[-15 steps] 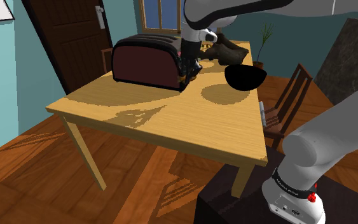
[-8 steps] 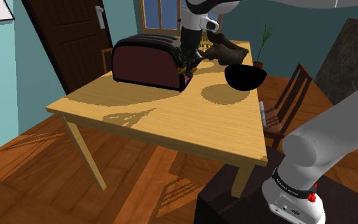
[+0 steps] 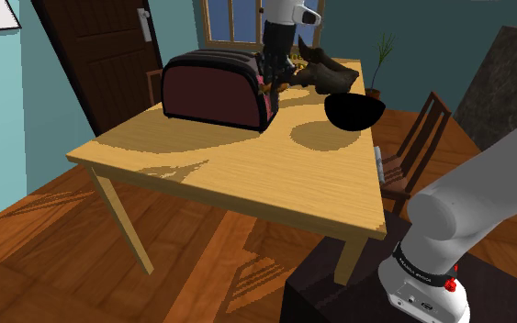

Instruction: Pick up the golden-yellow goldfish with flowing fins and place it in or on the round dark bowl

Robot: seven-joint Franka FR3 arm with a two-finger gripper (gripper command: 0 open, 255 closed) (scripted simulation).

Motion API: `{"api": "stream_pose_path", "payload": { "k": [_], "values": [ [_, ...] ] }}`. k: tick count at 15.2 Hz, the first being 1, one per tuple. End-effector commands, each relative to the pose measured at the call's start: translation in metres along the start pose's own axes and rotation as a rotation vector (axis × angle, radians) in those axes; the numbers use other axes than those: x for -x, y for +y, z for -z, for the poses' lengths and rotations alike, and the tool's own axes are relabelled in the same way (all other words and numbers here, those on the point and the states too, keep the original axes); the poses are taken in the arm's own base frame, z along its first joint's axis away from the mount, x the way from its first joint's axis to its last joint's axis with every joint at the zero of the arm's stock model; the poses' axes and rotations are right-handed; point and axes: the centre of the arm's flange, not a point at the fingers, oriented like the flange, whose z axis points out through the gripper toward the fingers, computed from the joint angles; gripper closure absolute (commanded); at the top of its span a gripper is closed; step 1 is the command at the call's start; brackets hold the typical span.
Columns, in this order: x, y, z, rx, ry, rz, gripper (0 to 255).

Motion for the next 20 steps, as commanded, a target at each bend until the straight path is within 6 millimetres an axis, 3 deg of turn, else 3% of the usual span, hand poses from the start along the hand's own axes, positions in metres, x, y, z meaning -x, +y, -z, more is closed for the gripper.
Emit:
{"api": "stream_pose_path", "payload": {
  "k": [1, 20],
  "values": [
    [-0.019, 0.006, 0.003, 0.000, 0.000, 0.000, 255],
    [-0.258, 0.078, 0.024, 0.000, 0.000, 0.000, 255]
  ]
}}
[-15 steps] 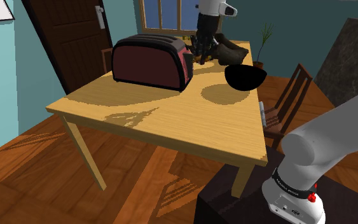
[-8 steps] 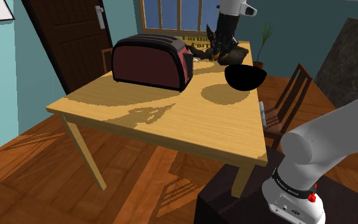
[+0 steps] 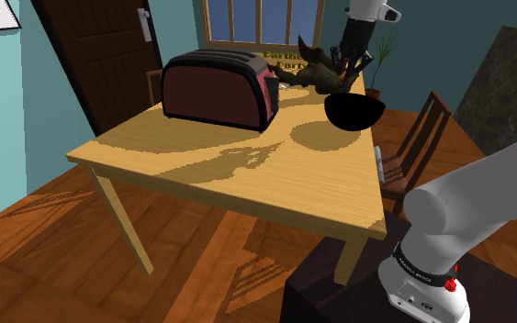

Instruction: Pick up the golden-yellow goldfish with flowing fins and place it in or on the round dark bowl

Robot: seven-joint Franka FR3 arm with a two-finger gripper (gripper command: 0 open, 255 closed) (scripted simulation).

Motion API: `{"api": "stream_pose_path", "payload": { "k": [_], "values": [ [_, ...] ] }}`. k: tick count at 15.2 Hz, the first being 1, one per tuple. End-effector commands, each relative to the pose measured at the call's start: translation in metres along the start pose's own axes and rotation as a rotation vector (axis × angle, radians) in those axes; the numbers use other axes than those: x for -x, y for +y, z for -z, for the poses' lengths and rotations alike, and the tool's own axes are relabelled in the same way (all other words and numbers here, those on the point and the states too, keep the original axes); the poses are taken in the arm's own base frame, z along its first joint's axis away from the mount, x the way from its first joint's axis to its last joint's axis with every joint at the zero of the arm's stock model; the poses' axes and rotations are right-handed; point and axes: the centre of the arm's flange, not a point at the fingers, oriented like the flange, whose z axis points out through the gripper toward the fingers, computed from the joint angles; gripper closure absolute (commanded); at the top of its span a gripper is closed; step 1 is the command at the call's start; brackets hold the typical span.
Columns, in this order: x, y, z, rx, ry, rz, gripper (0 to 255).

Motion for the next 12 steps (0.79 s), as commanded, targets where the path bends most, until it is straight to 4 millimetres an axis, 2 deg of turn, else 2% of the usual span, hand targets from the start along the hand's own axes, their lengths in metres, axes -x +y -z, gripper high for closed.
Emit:
{"api": "stream_pose_path", "payload": {
  "k": [1, 3, 4, 12],
  "values": [
    [-0.027, 0.007, 0.002, 0.000, 0.000, 0.001, 255],
    [-0.052, 0.015, 0.004, 0.000, 0.000, 0.001, 255],
    [-0.073, 0.021, 0.006, 0.000, 0.000, 0.001, 255],
    [-0.076, 0.025, -0.036, 0.000, 0.000, 0.001, 255]
  ]
}}
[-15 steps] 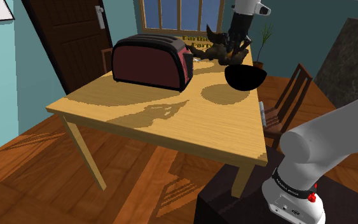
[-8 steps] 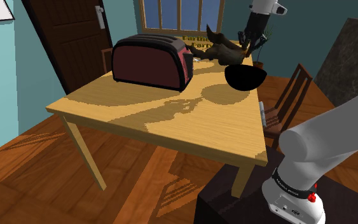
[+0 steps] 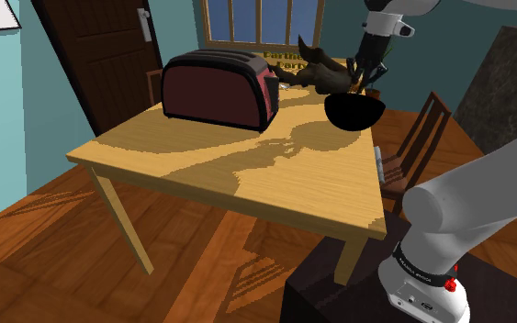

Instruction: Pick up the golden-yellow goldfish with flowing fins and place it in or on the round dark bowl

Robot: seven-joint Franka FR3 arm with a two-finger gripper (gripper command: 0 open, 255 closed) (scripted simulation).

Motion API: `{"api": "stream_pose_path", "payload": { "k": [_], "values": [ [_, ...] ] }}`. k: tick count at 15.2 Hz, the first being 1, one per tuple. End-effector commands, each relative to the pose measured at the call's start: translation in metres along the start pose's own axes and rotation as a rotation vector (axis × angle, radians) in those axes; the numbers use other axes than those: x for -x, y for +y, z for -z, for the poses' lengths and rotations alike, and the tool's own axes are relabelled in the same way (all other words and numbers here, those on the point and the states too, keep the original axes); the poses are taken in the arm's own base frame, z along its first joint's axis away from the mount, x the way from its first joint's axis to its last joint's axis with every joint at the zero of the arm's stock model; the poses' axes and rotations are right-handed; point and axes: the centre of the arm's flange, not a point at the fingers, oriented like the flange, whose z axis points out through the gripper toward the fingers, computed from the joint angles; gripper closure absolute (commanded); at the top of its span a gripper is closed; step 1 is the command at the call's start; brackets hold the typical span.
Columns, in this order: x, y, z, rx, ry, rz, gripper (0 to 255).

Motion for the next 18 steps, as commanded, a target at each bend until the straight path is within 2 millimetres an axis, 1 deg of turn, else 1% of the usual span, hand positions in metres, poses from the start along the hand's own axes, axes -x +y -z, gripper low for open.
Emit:
{"api": "stream_pose_path", "payload": {
  "k": [1, 5, 13, 14, 18],
  "values": [
    [-0.002, 0.001, -0.010, 0.000, 0.000, 0.000, 255],
    [-0.003, 0.002, -0.029, 0.000, 0.000, 0.000, 255],
    [-0.003, 0.002, -0.029, 0.000, 0.000, 0.000, 255],
    [-0.003, 0.002, -0.029, 0.000, 0.000, 0.000, 0],
    [-0.003, 0.002, -0.029, 0.000, 0.000, 0.000, 0]
  ]
}}
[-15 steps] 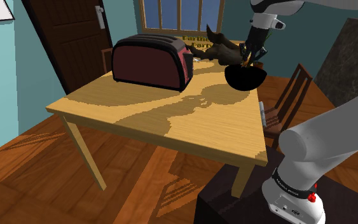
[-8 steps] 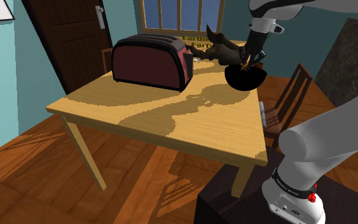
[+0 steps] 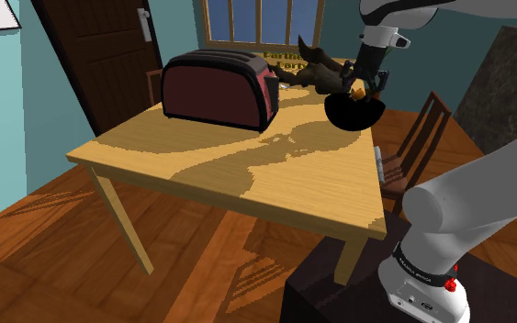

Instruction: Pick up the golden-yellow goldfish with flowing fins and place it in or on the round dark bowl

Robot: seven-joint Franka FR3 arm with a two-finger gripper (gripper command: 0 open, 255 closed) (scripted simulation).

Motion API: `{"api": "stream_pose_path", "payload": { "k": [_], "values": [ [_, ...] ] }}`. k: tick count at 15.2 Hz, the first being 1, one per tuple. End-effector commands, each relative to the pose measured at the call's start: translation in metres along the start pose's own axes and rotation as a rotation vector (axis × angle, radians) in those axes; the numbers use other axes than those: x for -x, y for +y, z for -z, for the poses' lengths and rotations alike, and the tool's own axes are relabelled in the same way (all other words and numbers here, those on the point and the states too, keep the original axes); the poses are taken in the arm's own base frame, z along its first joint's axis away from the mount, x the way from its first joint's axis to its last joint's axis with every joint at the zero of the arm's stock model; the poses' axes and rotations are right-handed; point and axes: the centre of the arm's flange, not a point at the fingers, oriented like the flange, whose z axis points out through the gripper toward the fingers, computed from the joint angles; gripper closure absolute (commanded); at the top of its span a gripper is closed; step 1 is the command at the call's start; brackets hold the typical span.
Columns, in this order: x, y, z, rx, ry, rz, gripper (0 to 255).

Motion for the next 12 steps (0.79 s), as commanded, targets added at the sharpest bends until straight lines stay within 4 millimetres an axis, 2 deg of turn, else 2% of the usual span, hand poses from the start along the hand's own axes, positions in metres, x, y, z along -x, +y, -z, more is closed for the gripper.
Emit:
{"api": "stream_pose_path", "payload": {
  "k": [1, 5, 12],
  "values": [
    [0.000, 0.000, 0.000, 0.000, 0.000, 0.000, 0],
    [0.000, 0.000, 0.050, 0.000, 0.000, 0.000, 0],
    [0.000, 0.000, 0.050, 0.000, 0.000, 0.000, 0]
  ]
}}
